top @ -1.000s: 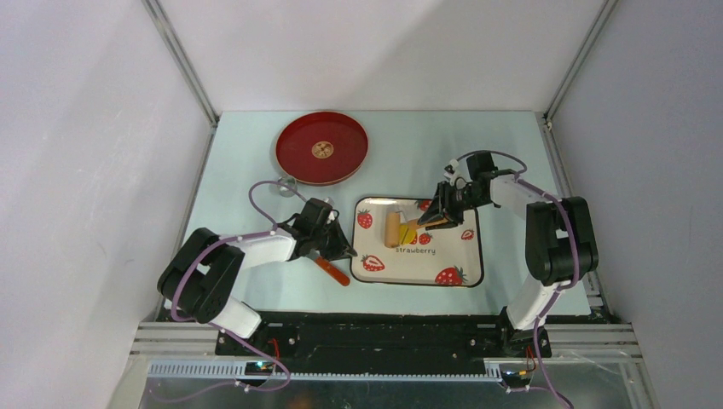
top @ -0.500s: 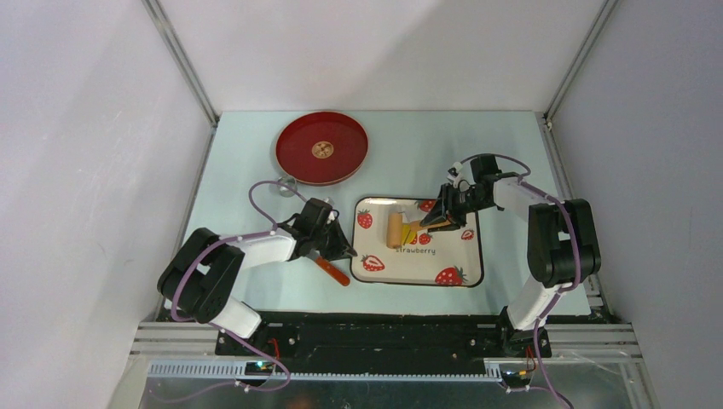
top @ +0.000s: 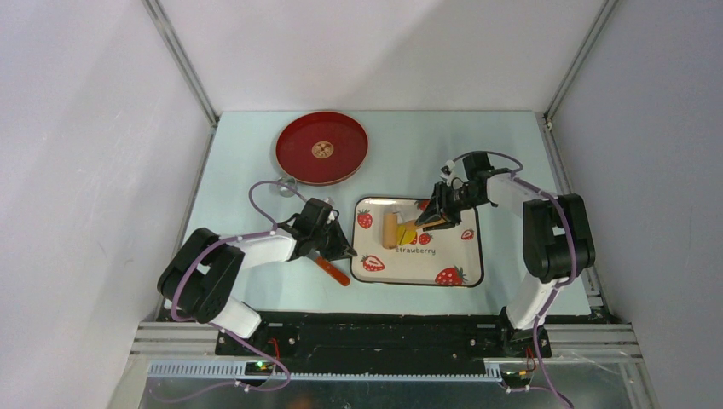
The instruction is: Roll out the dumpling wrappers from the dough
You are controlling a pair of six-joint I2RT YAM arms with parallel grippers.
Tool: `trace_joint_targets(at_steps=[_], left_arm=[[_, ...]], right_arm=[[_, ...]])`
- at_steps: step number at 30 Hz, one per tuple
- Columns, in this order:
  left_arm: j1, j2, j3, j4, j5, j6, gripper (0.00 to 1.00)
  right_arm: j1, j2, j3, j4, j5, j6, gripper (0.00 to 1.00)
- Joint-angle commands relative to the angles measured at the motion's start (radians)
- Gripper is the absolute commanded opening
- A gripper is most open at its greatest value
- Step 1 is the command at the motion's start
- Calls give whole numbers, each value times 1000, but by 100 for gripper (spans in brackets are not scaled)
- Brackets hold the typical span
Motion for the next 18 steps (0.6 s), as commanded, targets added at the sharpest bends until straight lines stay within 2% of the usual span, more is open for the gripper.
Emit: trace_joint_targets(at_steps=[1, 5, 10, 14, 18], left_arm=[[15, 36, -18, -107, -114, 19, 0], [16, 35, -18, -108, -114, 20, 0], [16, 37, -18, -107, -114, 20, 0], [16, 36, -19, -107, -114, 20, 0], [16, 38, -18, -107, -115, 22, 0]], right_arm=[[50, 79, -39, -116, 336, -38, 0], [90, 45, -9, -105, 292, -70, 0], [109, -103, 35, -64, 170, -69, 0], [65, -216, 41, 28, -10, -13, 0], [-11, -271, 41, 47, -59, 16, 0]])
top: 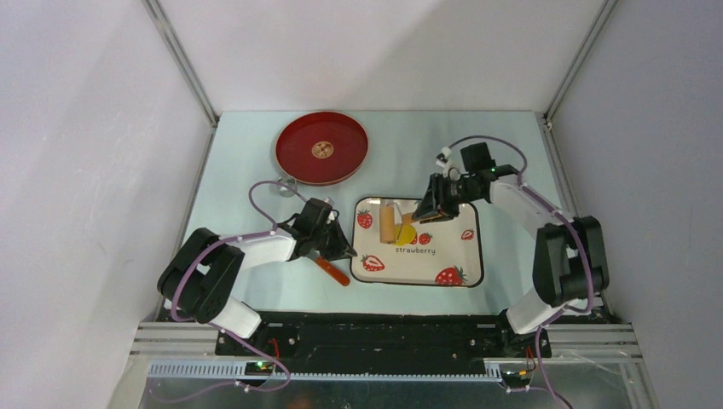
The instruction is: Roll out the dumpling wrappers from the dough
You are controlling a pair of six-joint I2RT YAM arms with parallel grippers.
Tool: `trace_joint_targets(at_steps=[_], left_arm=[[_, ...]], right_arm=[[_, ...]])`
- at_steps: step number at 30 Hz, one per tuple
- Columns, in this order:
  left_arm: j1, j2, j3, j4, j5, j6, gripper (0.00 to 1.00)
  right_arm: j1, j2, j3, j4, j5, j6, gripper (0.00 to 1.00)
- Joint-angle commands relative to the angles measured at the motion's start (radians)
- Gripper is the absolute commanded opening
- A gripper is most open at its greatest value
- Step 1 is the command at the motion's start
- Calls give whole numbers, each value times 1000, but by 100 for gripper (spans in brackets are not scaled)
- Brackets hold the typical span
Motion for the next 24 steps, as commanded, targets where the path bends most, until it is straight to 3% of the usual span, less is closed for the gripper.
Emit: trace_joint_targets(at_steps=[1, 9, 24], left_arm=[[16, 37, -18, -106, -114, 22, 0], [15, 34, -21, -106, -114, 19, 0], [15, 36, -21, -104, -115, 19, 0]], right_arm=[[-74, -87, 14, 49, -93, 24, 0], [-126, 1, 13, -82, 38, -43, 0], [-179, 140, -16, -108, 156, -54, 0]])
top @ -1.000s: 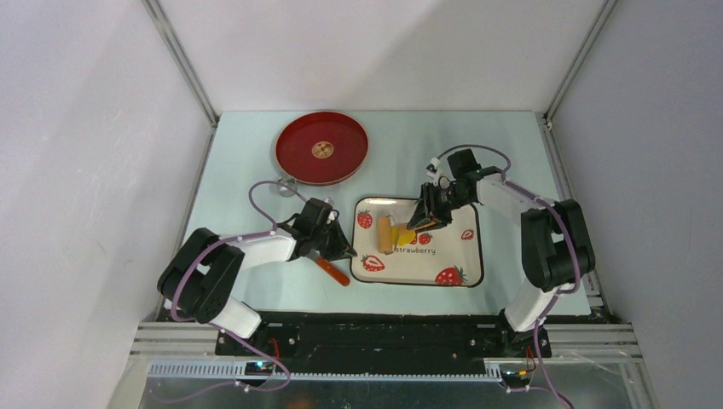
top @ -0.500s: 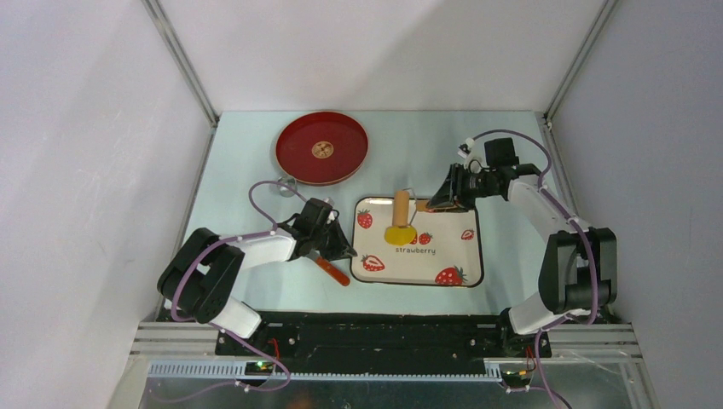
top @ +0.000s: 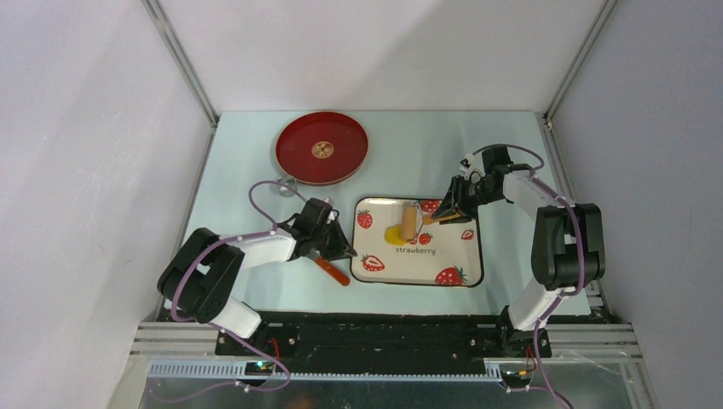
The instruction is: Roll out the dumpling wrappers from the dough
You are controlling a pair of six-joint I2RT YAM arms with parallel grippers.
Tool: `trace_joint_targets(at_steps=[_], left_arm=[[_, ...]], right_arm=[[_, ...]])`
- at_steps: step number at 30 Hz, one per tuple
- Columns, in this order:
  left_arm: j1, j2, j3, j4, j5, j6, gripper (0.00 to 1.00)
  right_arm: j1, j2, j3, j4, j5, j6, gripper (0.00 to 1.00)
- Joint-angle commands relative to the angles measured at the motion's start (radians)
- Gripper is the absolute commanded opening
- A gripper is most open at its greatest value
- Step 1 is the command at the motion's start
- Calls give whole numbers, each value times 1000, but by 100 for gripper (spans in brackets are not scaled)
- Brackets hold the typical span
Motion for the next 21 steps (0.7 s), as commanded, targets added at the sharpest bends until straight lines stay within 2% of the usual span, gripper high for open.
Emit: trace_joint_targets(at_steps=[1, 8, 21], left_arm=[[15, 36, -22, -104, -115, 19, 0], [16, 36, -22, -103, -114, 19, 0], [16, 36, -20, -103, -113, 19, 0]], right_arm=[[-37, 36, -24, -32, 104, -14, 0], [-81, 29, -71, -46, 147, -11, 0], [-82, -30, -178, -35, 184, -3, 0]])
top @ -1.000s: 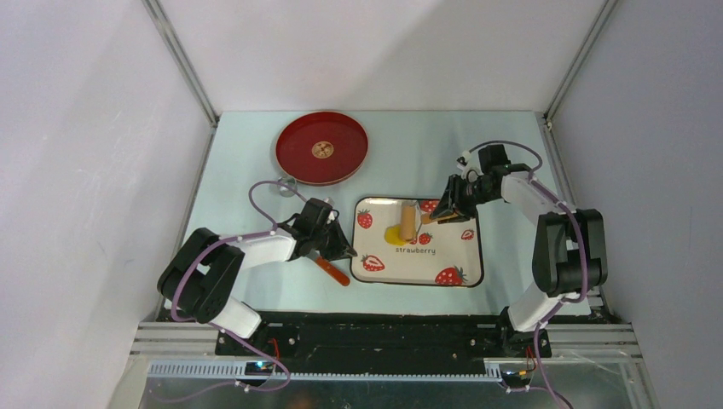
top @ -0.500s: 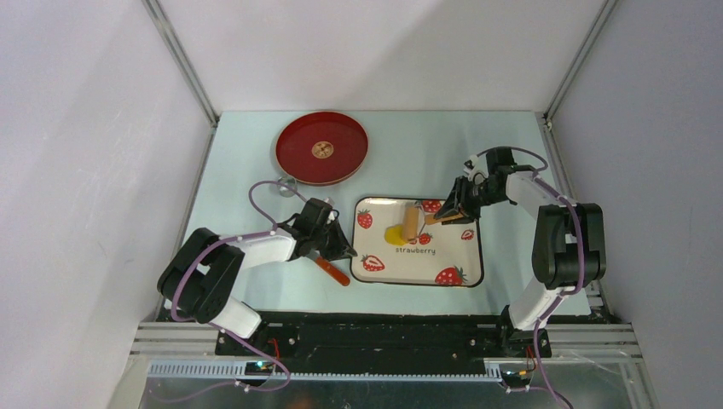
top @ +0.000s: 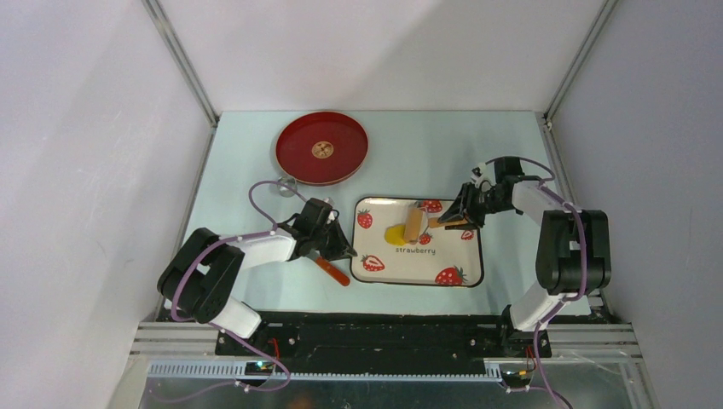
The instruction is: Roll out the dumpling wrappers from the dough
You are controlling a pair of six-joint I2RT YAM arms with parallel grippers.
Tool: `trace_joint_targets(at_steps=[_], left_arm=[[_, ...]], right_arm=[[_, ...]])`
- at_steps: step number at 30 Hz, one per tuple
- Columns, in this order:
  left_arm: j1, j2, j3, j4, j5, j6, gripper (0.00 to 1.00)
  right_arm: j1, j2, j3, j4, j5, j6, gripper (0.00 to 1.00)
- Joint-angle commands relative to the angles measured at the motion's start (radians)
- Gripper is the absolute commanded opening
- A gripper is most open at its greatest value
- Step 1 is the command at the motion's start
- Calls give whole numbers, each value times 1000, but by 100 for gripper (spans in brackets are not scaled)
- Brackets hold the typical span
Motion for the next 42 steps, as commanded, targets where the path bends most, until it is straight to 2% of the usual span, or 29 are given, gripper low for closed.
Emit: trace_joint_targets(at_steps=[1, 10, 20, 29, 35, 39, 42], left_arm=[[16, 35, -20, -104, -113, 19, 0], [16, 37, -20, -104, -111, 23, 0], [16, 41, -18, -100, -109, 28, 0], [17, 43, -21, -94, -105, 30, 0], [19, 43, -23, -92, -102, 32, 0], [19, 44, -26, -88, -100, 32, 0], [21, 43, -27, -85, -99, 32, 0]], right_arm=[[3, -9, -70, -95, 250, -37, 0], [-29, -39, -132, -88, 285, -25, 0], [-71, -83, -173, -77, 255, -10, 0], [-54, -245, -24, -222, 272, 4, 0], [58, -283, 103, -249, 261, -32, 0], [156, -293, 203, -272, 362, -101, 0], [240, -320, 251, -254, 504, -212, 0]])
